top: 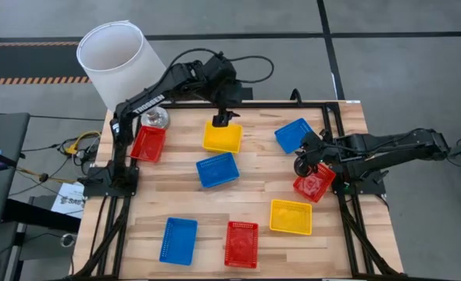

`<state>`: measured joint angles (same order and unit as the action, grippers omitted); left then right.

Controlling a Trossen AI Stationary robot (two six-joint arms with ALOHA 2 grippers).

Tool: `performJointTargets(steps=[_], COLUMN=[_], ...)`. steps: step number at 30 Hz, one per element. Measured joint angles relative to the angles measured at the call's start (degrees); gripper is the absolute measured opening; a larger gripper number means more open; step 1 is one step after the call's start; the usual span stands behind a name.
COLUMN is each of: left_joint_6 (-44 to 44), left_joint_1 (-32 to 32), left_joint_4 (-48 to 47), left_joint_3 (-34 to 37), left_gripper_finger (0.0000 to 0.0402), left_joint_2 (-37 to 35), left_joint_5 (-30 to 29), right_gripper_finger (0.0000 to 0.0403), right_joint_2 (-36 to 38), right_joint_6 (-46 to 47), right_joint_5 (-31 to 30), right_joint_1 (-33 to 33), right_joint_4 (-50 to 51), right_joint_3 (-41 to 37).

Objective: Stack baskets by color
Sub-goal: Stack the left yellow bin on top of the middle yellow bin

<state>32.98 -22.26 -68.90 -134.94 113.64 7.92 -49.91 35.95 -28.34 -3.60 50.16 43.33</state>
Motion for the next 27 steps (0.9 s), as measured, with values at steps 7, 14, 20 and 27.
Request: performJointTargets(steps=[7,14,20,27], left_joint_6=[-3.1,-2.9,-0.4,-0.8], left_joint_1=[1.0,-1.4,-5.6,-11.9], left_joint_4=[-8.2,-5.5,4.7,20.3], left_joint_3=[0.5,4.6,18.1,36.3], left_gripper_finger=[0.0290,0.0290,0.0290,0.0290], left_joint_2=[-4.8,-5.2,-5.0,-5.0], left_joint_5=[-1.7,1.5,9.8,12.3], right_gripper_finger=[0.0157,0.0157,0.0157,0.0157], right_joint_2=[0.0,0.0,0.0,0.0], right_joint_6=[0.0,-0.8,-1.5,-1.5], right_joint_5=[0.0,0.0,-0.1,-0.1], right_joint_1=[0.0,0.0,0.0,0.0], right_joint_4=[-0.2,-0.2,-0.1,-0.1], right_joint_3=[0.0,0.0,0.0,0.0])
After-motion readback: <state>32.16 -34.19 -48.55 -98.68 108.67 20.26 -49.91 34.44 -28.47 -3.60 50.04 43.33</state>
